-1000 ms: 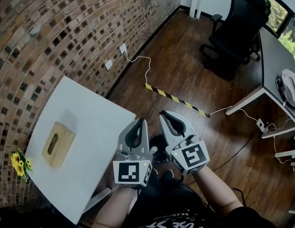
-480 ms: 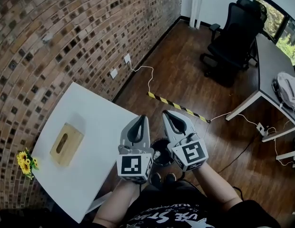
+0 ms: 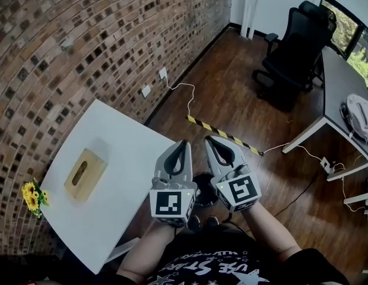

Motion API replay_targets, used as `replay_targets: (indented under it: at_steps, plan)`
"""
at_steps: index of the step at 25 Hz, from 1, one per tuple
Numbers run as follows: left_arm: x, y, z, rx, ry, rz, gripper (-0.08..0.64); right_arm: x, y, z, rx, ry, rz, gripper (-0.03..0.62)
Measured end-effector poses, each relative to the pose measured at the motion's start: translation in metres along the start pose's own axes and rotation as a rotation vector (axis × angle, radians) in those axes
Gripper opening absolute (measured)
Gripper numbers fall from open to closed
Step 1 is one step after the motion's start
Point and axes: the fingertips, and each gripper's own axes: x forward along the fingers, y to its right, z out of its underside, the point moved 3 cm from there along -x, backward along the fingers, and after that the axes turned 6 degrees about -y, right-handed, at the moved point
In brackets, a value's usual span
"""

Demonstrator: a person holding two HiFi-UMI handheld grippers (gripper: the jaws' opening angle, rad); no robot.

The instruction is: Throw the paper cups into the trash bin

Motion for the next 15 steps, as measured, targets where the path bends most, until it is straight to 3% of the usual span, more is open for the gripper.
replay_targets:
  at_steps: [15]
  plan:
    - [-0.0012,-0.0058,-0.0045,0.003,0.01,-0.012,0.005,0.0037,-0.0052,-0.0032,-0.019,-0.004,-0.028,0.008]
